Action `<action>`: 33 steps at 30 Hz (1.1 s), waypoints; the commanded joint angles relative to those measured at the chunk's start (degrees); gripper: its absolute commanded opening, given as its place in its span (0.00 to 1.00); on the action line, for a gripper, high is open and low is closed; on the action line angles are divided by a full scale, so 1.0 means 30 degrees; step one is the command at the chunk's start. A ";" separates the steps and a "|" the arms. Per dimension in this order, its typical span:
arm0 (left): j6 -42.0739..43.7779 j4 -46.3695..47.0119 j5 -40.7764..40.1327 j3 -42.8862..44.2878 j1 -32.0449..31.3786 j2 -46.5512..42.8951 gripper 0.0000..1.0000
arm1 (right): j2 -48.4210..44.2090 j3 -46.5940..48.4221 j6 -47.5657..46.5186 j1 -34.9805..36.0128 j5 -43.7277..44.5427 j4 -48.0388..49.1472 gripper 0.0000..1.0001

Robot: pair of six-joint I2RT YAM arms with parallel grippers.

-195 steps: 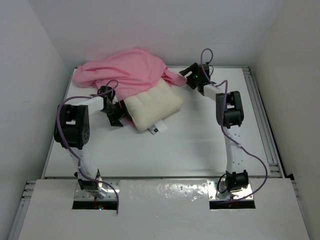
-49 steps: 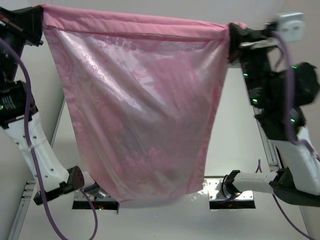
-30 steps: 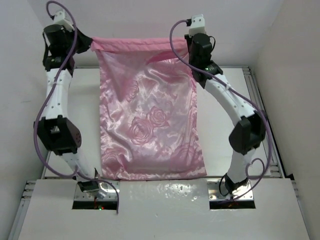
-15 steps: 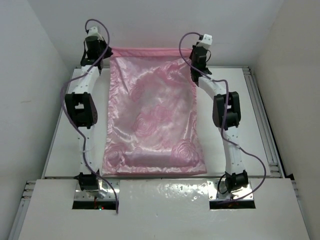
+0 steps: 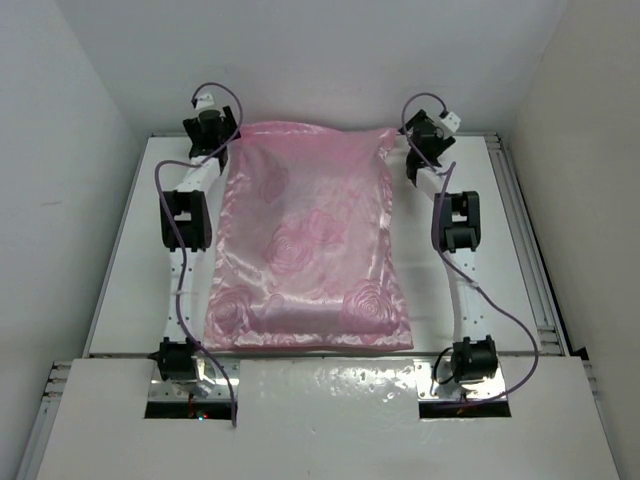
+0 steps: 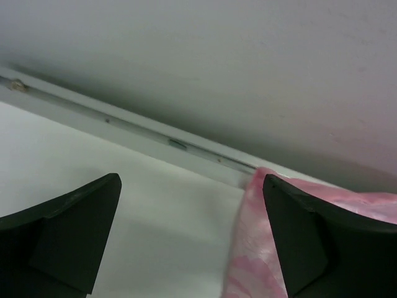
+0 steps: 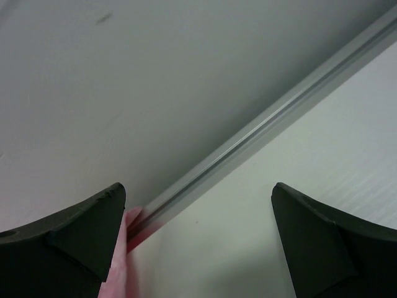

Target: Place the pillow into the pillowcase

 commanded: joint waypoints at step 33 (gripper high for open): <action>0.3146 -0.4731 0.9689 -0.2111 -0.1026 -0.5205 0.27 | -2.6698 -2.6527 -0.3764 0.2924 -1.5332 -0.9534 0.82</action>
